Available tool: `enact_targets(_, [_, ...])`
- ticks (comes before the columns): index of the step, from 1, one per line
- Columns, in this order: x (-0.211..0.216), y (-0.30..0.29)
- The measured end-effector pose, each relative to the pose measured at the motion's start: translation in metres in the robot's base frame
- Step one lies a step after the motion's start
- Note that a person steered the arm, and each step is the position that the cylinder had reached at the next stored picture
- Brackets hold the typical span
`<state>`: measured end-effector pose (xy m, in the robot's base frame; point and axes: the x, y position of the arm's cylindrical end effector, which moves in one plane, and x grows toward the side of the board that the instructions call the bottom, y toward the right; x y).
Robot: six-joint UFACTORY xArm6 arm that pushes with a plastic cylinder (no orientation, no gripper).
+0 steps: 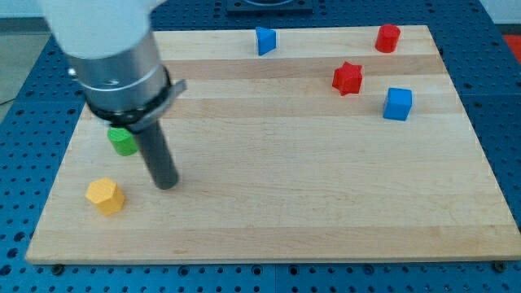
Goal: Move the green circle at the bottom center of the board
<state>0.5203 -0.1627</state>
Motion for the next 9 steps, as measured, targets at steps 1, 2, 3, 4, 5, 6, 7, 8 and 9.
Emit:
enact_targets(1, [0.000,-0.061])
enact_targets(2, [0.004,-0.076])
enact_targets(3, [-0.007,-0.066])
enact_targets(4, [-0.017,-0.066])
enact_targets(5, [-0.017,-0.066])
enact_targets(6, [-0.023,-0.067])
enact_targets(7, [-0.046,-0.092])
enact_targets(8, [-0.074,-0.115])
enact_targets(9, [-0.096,-0.114])
